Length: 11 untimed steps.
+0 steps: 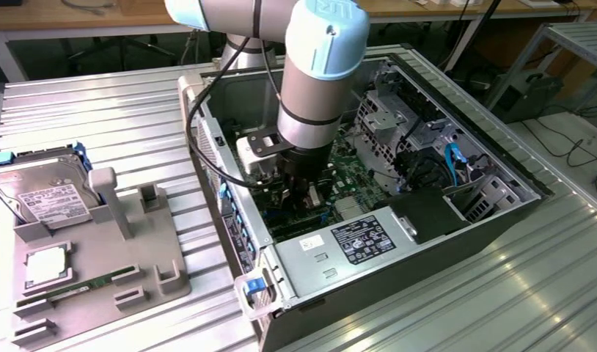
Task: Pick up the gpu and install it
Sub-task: 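Insert the gpu into the slot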
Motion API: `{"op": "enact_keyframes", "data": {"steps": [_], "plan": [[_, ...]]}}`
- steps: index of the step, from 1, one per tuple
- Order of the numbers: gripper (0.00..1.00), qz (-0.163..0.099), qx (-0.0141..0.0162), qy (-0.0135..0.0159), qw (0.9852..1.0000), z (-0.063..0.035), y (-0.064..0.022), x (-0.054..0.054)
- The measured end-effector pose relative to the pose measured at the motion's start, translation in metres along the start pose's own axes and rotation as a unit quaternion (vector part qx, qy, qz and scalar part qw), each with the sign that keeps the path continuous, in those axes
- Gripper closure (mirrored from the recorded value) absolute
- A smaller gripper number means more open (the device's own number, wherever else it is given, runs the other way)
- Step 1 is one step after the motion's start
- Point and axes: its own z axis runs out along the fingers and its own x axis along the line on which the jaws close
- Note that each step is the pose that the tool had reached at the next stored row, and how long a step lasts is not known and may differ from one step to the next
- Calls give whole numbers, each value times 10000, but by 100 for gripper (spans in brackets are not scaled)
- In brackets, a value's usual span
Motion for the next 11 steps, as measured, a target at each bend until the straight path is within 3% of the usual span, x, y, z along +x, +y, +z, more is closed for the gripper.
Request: {"op": "enact_keyframes", "data": {"steps": [4,5,11], "plan": [[71,0,2,-4,10000,4,1,-1],[64,0,4,1,10000,-10,1,-1],[64,-1,42,0,10000,-334,-11,-14]]}}
